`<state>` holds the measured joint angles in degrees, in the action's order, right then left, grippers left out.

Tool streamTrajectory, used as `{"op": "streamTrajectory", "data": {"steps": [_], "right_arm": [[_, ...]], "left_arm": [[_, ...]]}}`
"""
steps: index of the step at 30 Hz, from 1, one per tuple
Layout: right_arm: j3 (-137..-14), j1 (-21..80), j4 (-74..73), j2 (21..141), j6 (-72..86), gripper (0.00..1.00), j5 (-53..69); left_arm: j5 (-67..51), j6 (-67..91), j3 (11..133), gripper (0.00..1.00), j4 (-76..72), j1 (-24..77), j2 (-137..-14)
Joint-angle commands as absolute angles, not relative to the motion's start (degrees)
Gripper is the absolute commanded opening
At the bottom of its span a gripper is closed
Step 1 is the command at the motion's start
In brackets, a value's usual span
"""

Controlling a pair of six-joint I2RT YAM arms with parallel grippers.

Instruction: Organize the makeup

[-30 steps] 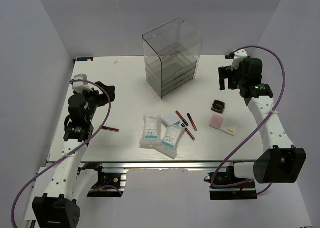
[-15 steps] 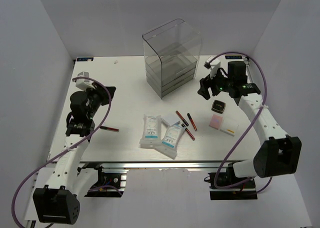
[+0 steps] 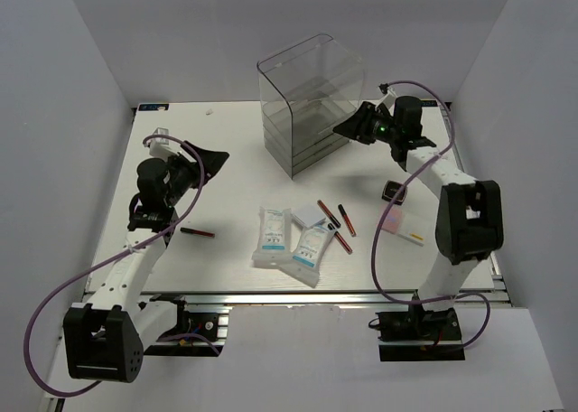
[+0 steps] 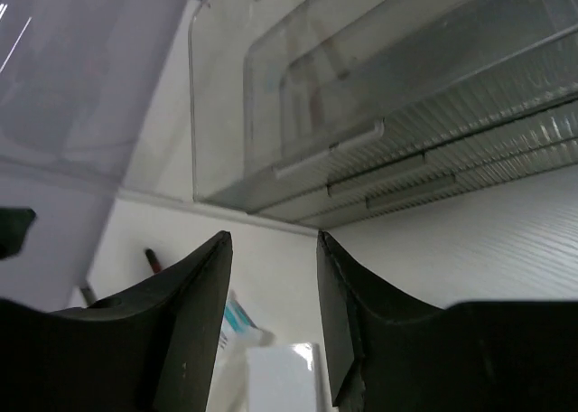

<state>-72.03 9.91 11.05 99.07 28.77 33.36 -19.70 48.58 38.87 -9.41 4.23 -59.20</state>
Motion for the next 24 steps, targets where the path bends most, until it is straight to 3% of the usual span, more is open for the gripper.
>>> {"op": "streamTrajectory", "data": {"steps": [1,24], "right_arm": [[-77.4,9.8,23.6,104.6,44.4,0.48,37.4],[-78.0,10.4,32.4,115.2,51.7,0.43,33.0]], "left_arm": [[-20.1,50.5,41.1,0.71,-11.1,5.1,-58.7],[-17.2,52.1,44.6,0.71,-12.0,9.7,-64.5]]}}
